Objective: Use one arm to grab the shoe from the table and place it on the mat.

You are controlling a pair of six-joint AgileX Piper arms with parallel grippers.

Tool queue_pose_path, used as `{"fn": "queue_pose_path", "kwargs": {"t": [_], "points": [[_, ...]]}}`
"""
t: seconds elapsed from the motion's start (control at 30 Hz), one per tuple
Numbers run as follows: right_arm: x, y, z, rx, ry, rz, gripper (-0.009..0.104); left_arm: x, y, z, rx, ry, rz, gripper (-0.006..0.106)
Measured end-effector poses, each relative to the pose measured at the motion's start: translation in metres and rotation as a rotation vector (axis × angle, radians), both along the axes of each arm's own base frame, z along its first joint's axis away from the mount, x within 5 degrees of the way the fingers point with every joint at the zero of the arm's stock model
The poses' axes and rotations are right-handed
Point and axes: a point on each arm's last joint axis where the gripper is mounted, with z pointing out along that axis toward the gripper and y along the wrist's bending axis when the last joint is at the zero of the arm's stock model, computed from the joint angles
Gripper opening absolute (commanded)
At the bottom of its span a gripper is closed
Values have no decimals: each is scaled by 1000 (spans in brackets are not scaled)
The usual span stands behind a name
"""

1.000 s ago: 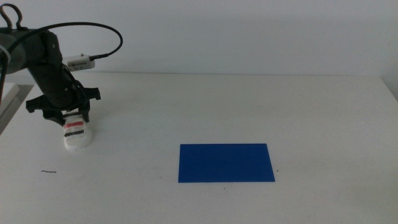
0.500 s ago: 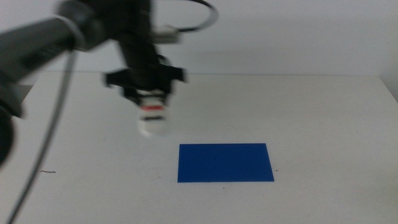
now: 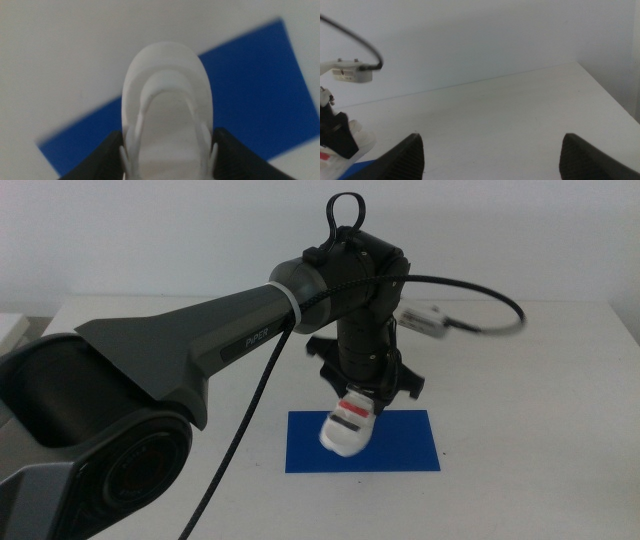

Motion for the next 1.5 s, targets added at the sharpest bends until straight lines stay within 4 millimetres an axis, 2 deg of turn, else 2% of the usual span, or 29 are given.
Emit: {"fn": "queue_pose_path", "kwargs": {"t": [0.17,0.27,0.47,0.7,0.9,1.0,1.1,1.13,1.17,1.27,1.4,1.5], "points": [[0,0,0,0,0,0,79,-1,-2,0,110,-67,-656,-2],[0,0,0,0,0,0,79,-2,-3,-2,129,-76,-845,-2],[0,0,0,0,0,0,79,-4,-6,-5,109,-75,-994,-2],[0,0,0,0,0,0,79,-6,-10,-7,69,-64,-1033,-1],[0,0,0,0,0,0,79,-6,-12,-27,58,-18,-1035,3],[0,0,0,0,0,0,79,-6,-13,-31,52,-7,-1045,13],[0,0,0,0,0,0,79,-7,-13,-31,46,-7,-1052,34],[0,0,0,0,0,0,79,-7,-13,-31,47,-7,-1053,44],[0,0,0,0,0,0,79,-7,-13,-31,47,-8,-1055,65],[0,0,0,0,0,0,79,-7,-13,-31,47,-8,-1057,94],[0,0,0,0,0,0,79,-7,-13,-31,47,-8,-1054,94],[0,0,0,0,0,0,79,-8,-12,-16,34,-32,-1003,94]]}}
